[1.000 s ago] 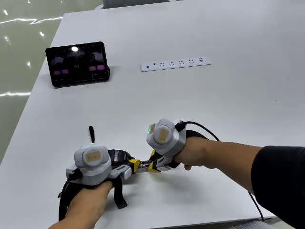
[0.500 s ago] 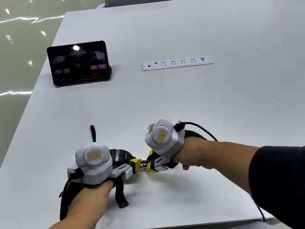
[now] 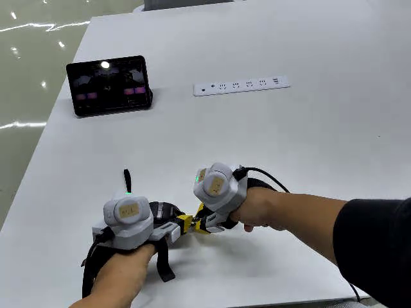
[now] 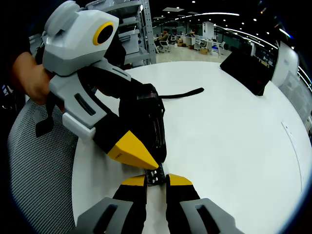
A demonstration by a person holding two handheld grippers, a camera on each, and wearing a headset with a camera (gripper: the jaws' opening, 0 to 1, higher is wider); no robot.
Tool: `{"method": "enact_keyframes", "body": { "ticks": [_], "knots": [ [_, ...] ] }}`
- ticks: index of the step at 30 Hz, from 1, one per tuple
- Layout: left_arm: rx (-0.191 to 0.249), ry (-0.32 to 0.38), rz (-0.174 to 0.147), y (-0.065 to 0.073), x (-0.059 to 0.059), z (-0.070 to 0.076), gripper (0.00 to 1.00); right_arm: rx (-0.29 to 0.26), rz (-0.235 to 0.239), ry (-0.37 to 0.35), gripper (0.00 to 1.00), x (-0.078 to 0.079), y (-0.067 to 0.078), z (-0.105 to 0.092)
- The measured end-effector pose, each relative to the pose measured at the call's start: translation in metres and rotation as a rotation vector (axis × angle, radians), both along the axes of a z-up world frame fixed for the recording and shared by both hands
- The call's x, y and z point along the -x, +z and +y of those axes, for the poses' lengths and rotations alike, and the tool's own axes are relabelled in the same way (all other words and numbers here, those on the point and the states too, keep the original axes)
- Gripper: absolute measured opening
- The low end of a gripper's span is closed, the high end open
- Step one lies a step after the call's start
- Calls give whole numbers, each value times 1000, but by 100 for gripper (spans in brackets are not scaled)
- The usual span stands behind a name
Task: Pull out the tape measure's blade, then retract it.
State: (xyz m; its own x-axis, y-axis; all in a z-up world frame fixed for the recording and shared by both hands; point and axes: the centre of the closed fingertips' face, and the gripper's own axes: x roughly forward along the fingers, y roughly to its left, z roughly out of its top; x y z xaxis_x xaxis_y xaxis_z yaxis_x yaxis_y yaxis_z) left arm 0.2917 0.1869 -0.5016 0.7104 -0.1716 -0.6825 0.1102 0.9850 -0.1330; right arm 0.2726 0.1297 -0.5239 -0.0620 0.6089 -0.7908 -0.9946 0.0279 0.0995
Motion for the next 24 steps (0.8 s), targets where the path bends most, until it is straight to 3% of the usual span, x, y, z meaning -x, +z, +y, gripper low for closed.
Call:
{"method": "enact_keyframes", "body": {
  "ticks": [24],
  "knots": [
    [10,11,-3,1,0,0,63,-21,-5,-1,12,1,-1,7]
  ]
}}
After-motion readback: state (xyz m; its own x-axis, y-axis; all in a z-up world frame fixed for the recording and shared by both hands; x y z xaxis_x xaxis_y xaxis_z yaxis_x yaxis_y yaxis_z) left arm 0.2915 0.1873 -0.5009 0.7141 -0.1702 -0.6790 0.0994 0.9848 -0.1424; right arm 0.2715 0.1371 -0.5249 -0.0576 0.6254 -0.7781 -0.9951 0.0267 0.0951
